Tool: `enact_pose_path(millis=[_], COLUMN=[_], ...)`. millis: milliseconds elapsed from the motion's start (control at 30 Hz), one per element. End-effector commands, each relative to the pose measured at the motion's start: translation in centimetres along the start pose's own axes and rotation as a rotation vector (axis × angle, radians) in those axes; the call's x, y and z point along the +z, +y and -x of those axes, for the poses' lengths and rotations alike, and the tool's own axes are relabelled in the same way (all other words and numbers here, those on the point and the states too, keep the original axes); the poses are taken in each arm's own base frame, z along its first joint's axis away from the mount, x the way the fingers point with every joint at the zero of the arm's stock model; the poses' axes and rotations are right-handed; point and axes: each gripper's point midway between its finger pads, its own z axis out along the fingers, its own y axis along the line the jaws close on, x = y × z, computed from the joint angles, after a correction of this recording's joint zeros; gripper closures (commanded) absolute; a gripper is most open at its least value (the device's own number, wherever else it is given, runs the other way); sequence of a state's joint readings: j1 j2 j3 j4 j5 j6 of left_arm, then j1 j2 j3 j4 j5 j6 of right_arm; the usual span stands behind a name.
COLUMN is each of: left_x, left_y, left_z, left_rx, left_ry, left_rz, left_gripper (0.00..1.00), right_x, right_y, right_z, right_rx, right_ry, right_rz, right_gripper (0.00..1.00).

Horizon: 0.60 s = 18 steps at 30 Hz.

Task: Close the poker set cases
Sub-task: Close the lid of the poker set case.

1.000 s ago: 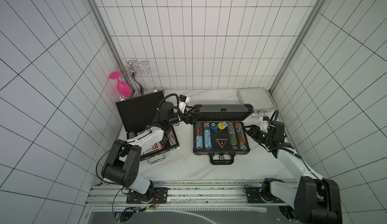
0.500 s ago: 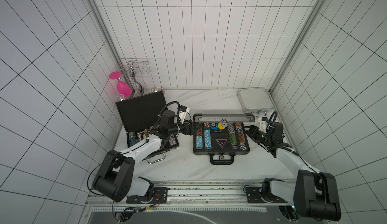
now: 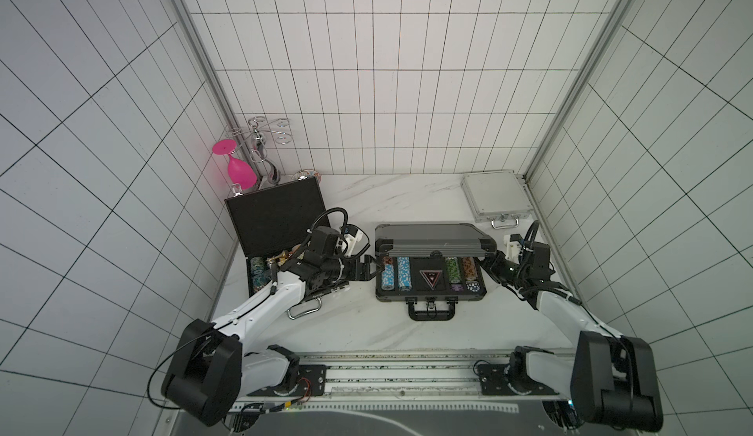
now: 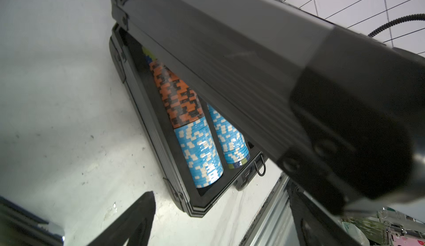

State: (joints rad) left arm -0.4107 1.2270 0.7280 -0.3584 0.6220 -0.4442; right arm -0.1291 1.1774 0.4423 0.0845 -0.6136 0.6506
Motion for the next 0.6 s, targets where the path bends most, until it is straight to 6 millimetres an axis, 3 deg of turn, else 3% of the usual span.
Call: enact_pose_path(millis=[0, 167, 333, 567], left_x=[-1.3, -3.2, -3.3, 1.5], left_y=[0.9, 3.2, 4.4, 3.1], left_z=[0.2, 3.3, 4.4, 4.3], left_rx=[-0.087, -0.203, -0.245, -0.198], left_ry=[0.008, -0.164, -0.234, -0.163], left_rz=[0.109, 0.268, 0.351, 0.351], left_gripper=[0.08, 0.09, 0.09, 0.09], right_x=[-0.2, -0.5, -0.5, -0.2], right_y=[-3.2, -3.8, -5.2, -5.3], right_z=[-0.7, -0.5, -1.2, -1.9], right_rx=[0.058, 0.054, 0.049, 0.044], right_ry=[0.000, -0.005, 0.023, 0.045], right_rz=[-0.132, -0.152, -0.199, -0.174], right_gripper=[0.48, 0.47, 0.47, 0.47])
